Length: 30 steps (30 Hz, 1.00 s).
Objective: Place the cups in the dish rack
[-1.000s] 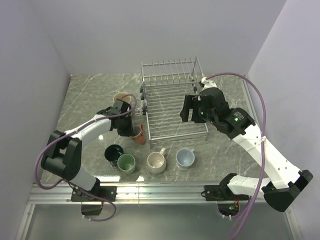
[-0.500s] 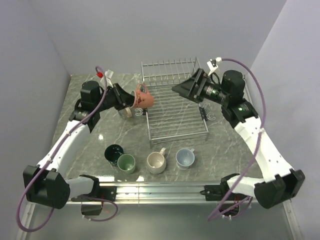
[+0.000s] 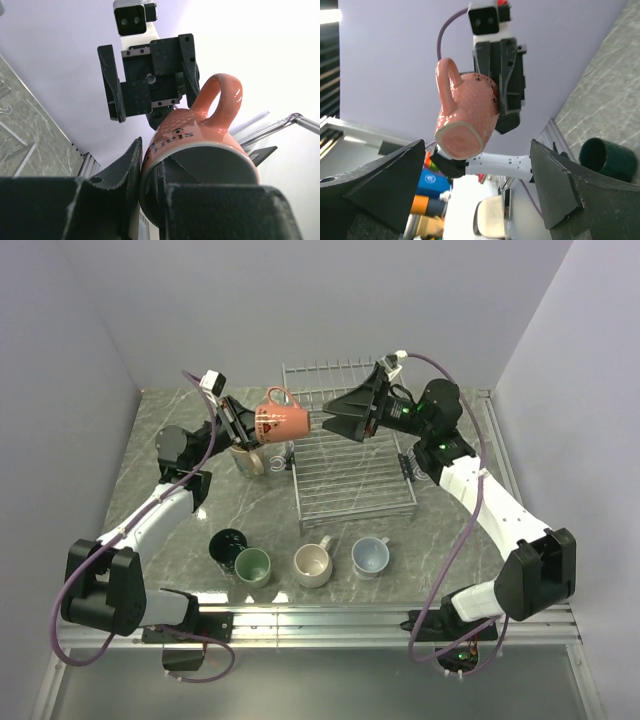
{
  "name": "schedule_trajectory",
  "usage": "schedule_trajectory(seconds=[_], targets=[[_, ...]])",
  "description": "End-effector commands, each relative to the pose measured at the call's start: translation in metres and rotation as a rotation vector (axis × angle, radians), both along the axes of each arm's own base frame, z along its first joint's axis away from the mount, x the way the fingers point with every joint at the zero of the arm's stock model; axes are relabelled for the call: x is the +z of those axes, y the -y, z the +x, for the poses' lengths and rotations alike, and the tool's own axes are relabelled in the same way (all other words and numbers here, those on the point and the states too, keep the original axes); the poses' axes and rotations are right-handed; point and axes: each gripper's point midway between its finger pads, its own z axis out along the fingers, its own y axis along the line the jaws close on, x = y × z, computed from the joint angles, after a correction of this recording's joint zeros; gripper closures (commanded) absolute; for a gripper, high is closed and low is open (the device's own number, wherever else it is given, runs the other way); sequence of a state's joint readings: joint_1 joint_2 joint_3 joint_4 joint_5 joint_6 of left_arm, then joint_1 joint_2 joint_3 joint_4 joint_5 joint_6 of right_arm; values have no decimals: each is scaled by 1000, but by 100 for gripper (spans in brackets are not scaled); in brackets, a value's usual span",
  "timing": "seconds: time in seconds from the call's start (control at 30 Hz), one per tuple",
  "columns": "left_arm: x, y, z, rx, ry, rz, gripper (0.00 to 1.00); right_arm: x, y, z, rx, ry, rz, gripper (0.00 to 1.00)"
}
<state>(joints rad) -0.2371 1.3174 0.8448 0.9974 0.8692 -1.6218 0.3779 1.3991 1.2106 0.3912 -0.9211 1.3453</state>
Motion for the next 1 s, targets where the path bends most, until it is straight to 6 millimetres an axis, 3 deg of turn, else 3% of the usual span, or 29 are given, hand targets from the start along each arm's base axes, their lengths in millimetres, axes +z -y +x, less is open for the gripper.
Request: schedule_trajectory(seconds=[0.0,0.3,0.77,0.9,0.97], targets=[[27,-2,-17,-19,116,-52,100,32,-4,-24,66,112,42,8],[22,7,-4,11,91,-17,100,40,-33,-40,144,147,28,8],[6,10,17,115,-3,40,100,24,-51,-28,156,97,-11,19],[2,11,20,127,-23,51,100,18,-53,-22,135,87,-39,27],[0,12,19,131,-26,63,100,15,-54,-21,136,79,-44,46]])
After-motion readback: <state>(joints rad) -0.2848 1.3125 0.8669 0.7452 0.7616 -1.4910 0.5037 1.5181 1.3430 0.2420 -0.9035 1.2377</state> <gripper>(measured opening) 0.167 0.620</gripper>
